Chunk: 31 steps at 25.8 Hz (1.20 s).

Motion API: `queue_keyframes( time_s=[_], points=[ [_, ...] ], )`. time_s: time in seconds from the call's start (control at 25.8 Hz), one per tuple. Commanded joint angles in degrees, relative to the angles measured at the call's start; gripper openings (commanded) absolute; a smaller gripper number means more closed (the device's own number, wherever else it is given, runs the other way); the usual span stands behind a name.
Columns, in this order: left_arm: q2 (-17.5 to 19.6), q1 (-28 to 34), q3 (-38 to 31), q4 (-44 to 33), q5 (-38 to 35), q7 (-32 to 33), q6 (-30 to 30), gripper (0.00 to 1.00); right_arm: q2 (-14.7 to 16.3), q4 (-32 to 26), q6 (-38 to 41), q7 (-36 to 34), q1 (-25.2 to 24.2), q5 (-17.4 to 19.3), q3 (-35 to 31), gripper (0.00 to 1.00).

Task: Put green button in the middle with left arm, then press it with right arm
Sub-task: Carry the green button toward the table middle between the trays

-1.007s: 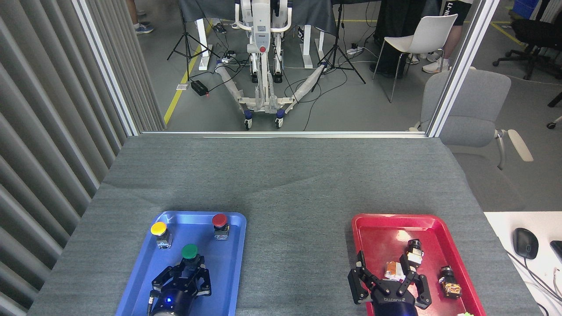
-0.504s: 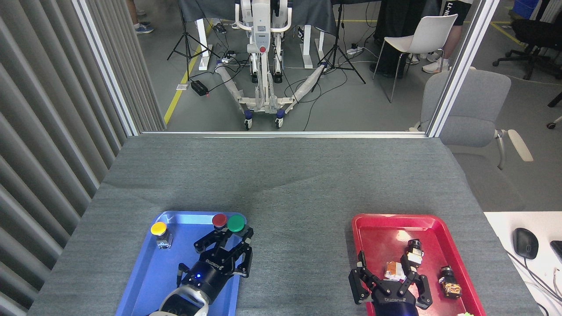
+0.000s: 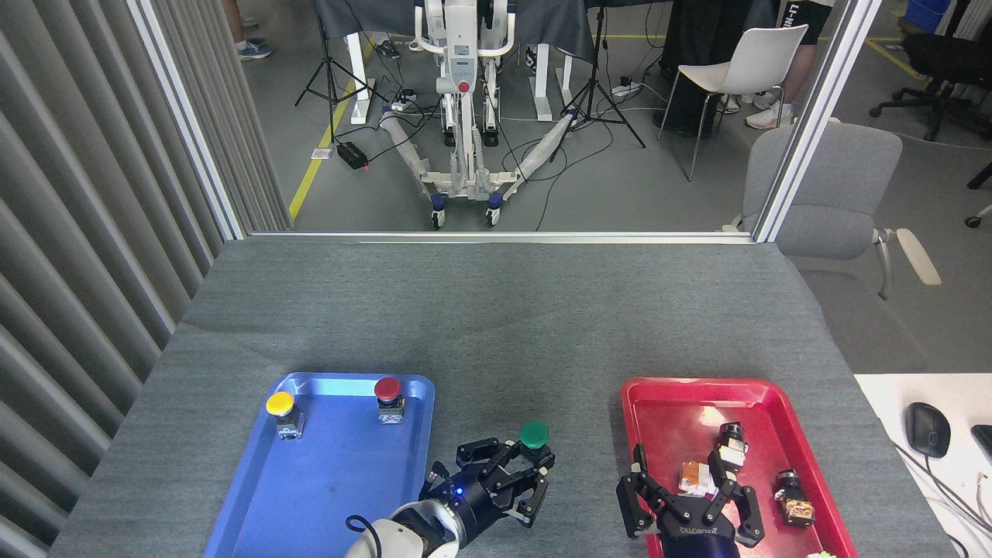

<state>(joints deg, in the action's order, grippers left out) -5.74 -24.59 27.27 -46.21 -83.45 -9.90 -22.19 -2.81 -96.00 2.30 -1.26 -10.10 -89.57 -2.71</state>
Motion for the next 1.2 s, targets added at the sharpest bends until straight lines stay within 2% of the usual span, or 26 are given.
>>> queue_keyframes(
  time_s=[0.0, 0.27, 0.54, 0.74, 0.85, 0.93, 1.01, 1.08, 1.16],
  points=[
    [-0.24, -0.10, 0.15, 0.60, 0.22, -0.12, -0.05, 0.00, 0.00, 0.02, -0.10, -0.15, -0.01, 0.01, 0.08, 1.00],
    [-0.42, -0.10, -0.03, 2.79, 0.57, -2.14, -0.75, 0.00, 0.00, 0.02, -0.19, -0.15, -0.10, 0.01, 0.43, 1.00],
    [-0.50, -0.10, 0.24, 4.38, 0.83, -2.67, -0.14, 0.12, 0.00, 0.02, -0.19, -0.15, -0.01, 0.01, 0.52, 0.98],
    [-1.56, -0.10, 0.24, 6.66, 0.48, -2.93, 0.21, 0.16, 0.00, 0.11, -0.19, -0.15, -0.10, 0.01, 0.52, 0.97],
    [-1.56, 0.16, 0.24, 6.49, 0.48, -2.67, 2.06, 0.24, 0.00, 0.11, -0.19, -0.24, -0.10, 0.01, 0.43, 0.99],
    [-1.56, 0.34, 0.24, 6.31, 0.57, -2.76, 2.67, 0.39, 0.00, 0.11, -0.28, -0.24, -0.10, 0.01, 0.34, 0.99],
    [-1.56, 0.69, 0.24, 5.96, 0.57, -2.84, 2.76, 0.60, 0.00, 0.11, -0.28, -0.32, -0.10, -0.08, 0.52, 1.00],
    [-1.47, 1.21, 0.24, 4.47, 0.57, -2.84, 2.85, 0.95, 0.00, 0.20, -0.36, -0.32, -0.01, -0.08, 0.52, 1.00],
    [-1.12, 2.53, 0.24, 0.95, 0.39, -2.93, 2.85, 0.99, 0.00, 0.20, -0.72, -0.32, -0.10, -0.08, 0.52, 1.00]
  ],
)
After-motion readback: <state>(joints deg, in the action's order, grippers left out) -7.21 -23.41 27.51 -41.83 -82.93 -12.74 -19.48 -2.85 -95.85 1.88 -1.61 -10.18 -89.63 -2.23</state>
